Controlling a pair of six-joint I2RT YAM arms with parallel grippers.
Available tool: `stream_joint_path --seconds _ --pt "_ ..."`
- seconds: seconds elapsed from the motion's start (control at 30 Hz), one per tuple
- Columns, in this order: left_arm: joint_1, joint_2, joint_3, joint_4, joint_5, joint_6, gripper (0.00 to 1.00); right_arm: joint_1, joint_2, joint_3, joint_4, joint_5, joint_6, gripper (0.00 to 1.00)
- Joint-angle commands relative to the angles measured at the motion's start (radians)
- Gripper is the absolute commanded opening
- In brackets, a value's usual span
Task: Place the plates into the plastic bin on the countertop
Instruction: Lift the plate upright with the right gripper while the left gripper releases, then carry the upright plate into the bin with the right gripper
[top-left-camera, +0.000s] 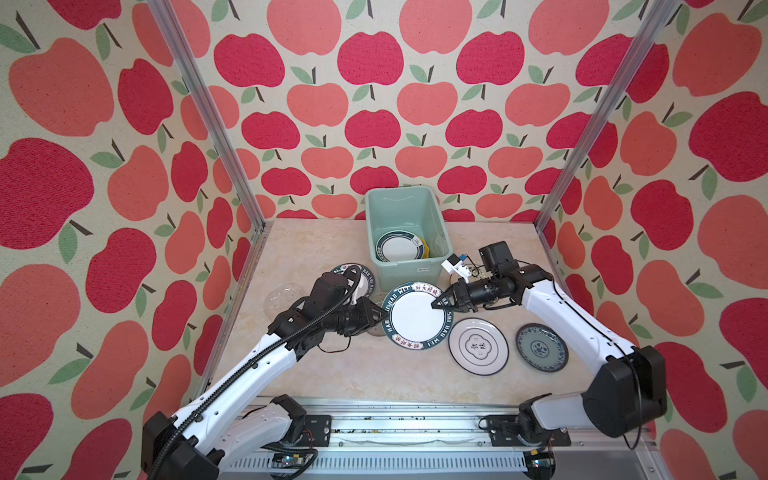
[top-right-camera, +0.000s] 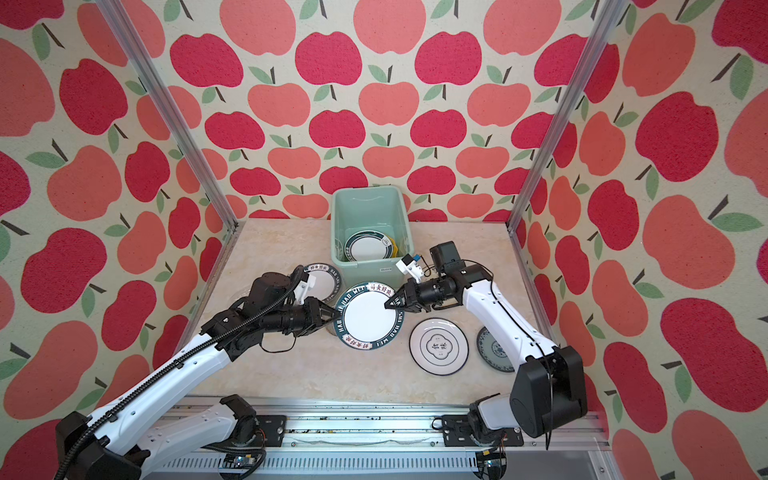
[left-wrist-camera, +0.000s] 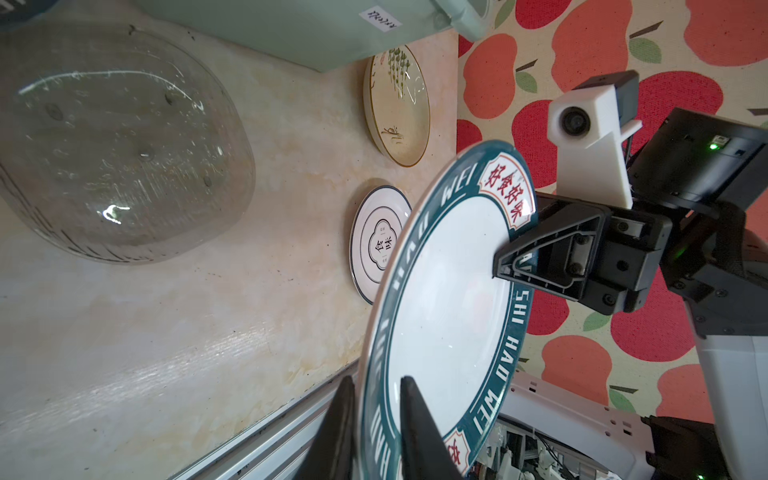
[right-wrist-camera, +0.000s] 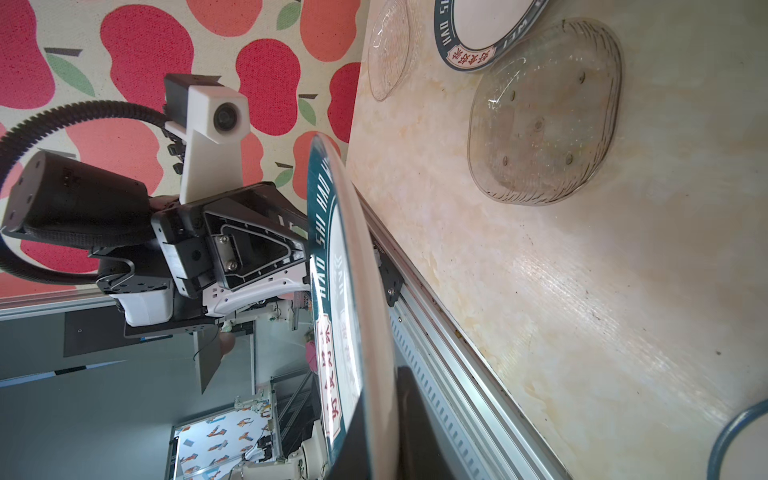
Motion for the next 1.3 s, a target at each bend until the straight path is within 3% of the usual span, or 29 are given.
stream_joint_path --seconds 0.0,0.2,0.43,0.67,0.87,1.27 --pt "-0.016 -0.039 0.101 0.014 -0.054 0.013 0.35 0.009 -0.029 0.092 0.045 0.093 0.106 0.00" --pt "-0.010 -0.055 0.252 -0.027 -0.191 0.135 0.57 0.004 0.016 0.254 0.024 0.232 0.191 0.00" --pt "0.061 -0.076 0.335 -0.011 -0.328 0.331 0.78 -0.002 0.104 0.390 0.147 0.468 0.432 0.00" --pt "0.218 -0.107 0.313 0.040 -0.324 0.376 0.86 0.001 0.219 0.474 0.244 0.685 0.589 0.00" --pt "0.297 -0.105 0.272 0.044 -0.251 0.352 0.87 0.018 0.402 0.684 0.154 0.831 0.485 0.00" --pt "0.393 -0.024 0.277 0.004 -0.166 0.371 0.89 0.072 0.845 1.248 -0.133 0.934 0.174 0.00"
